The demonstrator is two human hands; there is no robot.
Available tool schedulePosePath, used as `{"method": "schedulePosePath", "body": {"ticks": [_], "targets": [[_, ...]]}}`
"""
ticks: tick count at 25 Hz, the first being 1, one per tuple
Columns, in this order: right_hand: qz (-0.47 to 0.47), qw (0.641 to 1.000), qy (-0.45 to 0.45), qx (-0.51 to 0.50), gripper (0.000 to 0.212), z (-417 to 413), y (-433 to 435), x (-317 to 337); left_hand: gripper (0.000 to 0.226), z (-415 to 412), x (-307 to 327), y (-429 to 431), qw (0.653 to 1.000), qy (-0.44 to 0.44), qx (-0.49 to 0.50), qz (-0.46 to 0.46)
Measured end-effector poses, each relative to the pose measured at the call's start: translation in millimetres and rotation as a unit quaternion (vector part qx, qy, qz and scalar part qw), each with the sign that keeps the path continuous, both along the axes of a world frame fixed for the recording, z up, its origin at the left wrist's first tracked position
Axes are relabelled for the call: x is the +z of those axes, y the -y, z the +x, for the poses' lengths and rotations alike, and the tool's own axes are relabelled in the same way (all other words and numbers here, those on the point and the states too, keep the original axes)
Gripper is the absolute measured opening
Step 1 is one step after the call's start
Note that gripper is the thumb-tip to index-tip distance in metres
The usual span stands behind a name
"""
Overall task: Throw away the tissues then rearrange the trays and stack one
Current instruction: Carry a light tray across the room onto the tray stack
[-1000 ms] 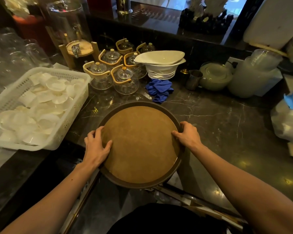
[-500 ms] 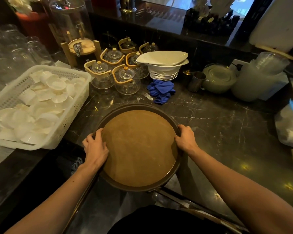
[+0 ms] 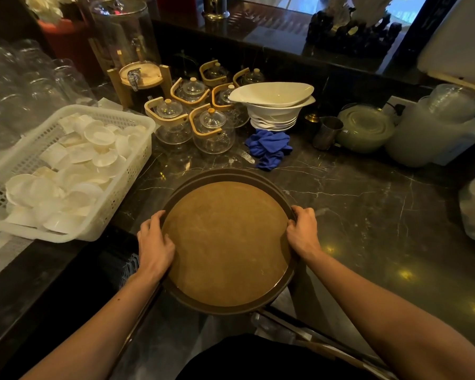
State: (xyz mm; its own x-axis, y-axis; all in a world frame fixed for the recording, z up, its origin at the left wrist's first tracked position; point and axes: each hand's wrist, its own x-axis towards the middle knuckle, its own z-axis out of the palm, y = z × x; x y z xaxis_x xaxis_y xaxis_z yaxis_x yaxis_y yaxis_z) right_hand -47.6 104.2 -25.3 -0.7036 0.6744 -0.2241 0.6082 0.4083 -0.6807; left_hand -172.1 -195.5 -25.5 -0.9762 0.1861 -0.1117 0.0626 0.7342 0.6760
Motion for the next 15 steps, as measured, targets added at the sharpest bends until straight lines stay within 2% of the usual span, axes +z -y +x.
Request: {"method": "schedulePosePath", "body": {"ticks": [3,7,15], "targets": [[0.015,0.999,-0.029,-0.013,0.045,1.6,2.8,-6.8,0.056,2.4,-7.3,6.4,0.999,-0.014,0.012,0.041],[0.038,0.998,-0.046,-0.010,0.038,-1.6,1.0,-11.8,0.056,9.6,-15.3,10.2,0.996,0.019,0.043,0.077],[0.040,0.997,-0.056,-0.029,0.039,-12.4,-5.9,-18.8,0.050,0.3,-22.3,-0.9,0.995,0.021,0.083,0.052]]}}
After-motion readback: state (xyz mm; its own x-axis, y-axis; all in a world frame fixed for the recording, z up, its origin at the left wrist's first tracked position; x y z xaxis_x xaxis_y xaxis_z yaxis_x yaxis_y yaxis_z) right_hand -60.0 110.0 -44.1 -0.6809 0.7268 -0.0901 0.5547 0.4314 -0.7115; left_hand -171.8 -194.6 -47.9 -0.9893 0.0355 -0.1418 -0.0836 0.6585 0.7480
